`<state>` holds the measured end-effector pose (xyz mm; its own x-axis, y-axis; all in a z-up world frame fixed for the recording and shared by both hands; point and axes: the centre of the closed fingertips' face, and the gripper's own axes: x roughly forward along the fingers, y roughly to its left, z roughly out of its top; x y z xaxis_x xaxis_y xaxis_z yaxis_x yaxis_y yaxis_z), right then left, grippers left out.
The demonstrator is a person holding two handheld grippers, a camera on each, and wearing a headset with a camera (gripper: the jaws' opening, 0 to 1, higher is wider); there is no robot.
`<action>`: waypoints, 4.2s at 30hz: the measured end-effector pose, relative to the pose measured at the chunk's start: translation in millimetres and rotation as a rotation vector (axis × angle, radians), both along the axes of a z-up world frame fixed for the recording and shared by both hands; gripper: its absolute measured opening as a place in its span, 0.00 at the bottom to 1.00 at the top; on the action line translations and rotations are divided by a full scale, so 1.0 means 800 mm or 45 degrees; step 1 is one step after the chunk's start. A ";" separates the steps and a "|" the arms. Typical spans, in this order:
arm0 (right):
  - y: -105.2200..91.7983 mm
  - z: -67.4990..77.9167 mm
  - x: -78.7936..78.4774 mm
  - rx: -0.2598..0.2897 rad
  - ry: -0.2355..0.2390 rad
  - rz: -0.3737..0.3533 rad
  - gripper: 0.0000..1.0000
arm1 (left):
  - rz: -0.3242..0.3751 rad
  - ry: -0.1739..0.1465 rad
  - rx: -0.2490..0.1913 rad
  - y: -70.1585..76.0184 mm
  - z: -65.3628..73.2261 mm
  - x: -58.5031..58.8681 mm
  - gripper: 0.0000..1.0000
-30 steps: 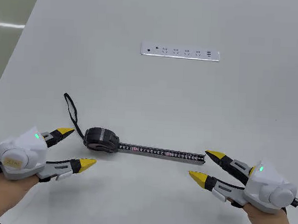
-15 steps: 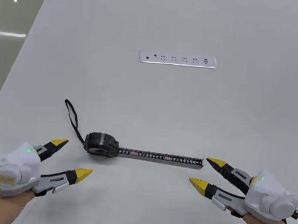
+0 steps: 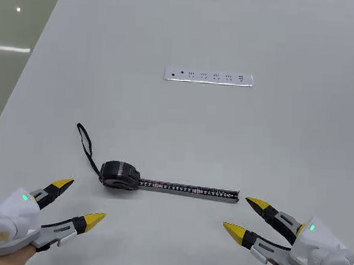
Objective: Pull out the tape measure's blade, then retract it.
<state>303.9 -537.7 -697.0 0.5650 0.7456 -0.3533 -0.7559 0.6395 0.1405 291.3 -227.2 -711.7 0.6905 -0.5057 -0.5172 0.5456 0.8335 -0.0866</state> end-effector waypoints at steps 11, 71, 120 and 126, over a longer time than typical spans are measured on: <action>-0.007 -0.001 -0.015 -0.009 -0.010 -0.023 0.51 | 0.041 -0.002 -0.039 0.011 -0.004 -0.019 0.66; -0.013 -0.017 -0.051 -0.013 0.025 -0.051 0.53 | 0.093 0.032 -0.051 0.009 -0.005 -0.050 0.66; -0.005 -0.012 -0.034 -0.011 0.013 -0.033 0.52 | 0.180 0.041 -0.062 -0.030 0.007 0.016 0.67; -0.006 -0.013 -0.032 -0.016 0.013 -0.031 0.52 | 0.197 0.053 -0.066 -0.032 0.006 0.019 0.67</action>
<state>278.5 -542.4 -707.4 0.5794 0.7269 -0.3686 -0.7384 0.6596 0.1402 306.6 -253.2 -706.8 0.7405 -0.4218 -0.5232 0.4063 0.9011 -0.1514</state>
